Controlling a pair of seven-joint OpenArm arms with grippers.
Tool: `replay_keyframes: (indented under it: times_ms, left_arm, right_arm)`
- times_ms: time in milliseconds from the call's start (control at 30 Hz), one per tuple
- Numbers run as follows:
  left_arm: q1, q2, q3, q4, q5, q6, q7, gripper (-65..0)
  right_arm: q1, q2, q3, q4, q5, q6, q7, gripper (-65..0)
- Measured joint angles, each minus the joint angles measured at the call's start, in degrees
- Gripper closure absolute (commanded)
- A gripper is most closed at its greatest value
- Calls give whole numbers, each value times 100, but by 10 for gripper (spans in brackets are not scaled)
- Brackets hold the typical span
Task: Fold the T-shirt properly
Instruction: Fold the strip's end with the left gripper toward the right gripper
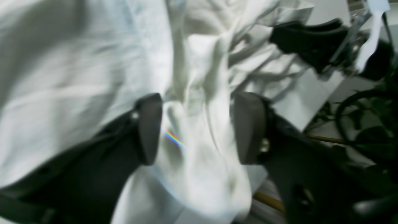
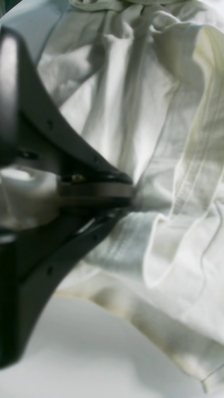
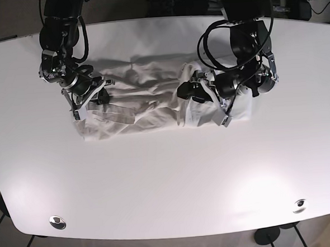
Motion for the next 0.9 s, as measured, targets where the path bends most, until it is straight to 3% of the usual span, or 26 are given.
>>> replay_keyframes:
  times_ms: [100,200,333,400,467,533,567,633,700,767,900]
  left_arm:
    - [-197,20,664,343,-55,221,-4,-368]
    - [-341,46,881,680,-79,219,-2,-368]
    - [-424,-111,328,914,-107,219,-2,-367]
    - [-356,-522,-192,927,-70,201,-7,-365]
    - [-140,-822,-498,927,-28,-28,-31,-364]
    - [205,-975,-719,892,-15,-166,-431,-361]
    - [461,-1104,-734,752,-42,-197,-826,-319]
    - [723,-1307,-702,428,-52,-264,-1204,-240]
    - [861,-1460,-616,24,-42,-605,-1475,-171]
    - [855,-1526,-560,-415,-37,-977,-1517,-131]
    - [828,-1526,-573,-1021,-157,-1182,-1661,-122]
  right_arm:
    - [0,0,-9,0,0,0,0,-38]
    - [0,0,-9,0,2,2,0,-38]
    - [-59,-35,-17,422,-13,-24,-337,-41]
    - [-138,13,-7,765,428,-96,-426,-46]
    - [-87,20,24,1095,723,-107,-422,-143]
    - [-42,39,295,1379,1088,-52,-516,-322]
    - [-7,57,704,1443,1235,-63,-737,-439]
    - [26,103,1298,1381,1510,-127,-981,-542]
    - [127,129,1827,1045,1952,-107,-1073,-590]
    - [262,129,2218,592,2221,-105,-1207,-595]
    - [293,319,2444,-356,2277,-101,-1316,-591]
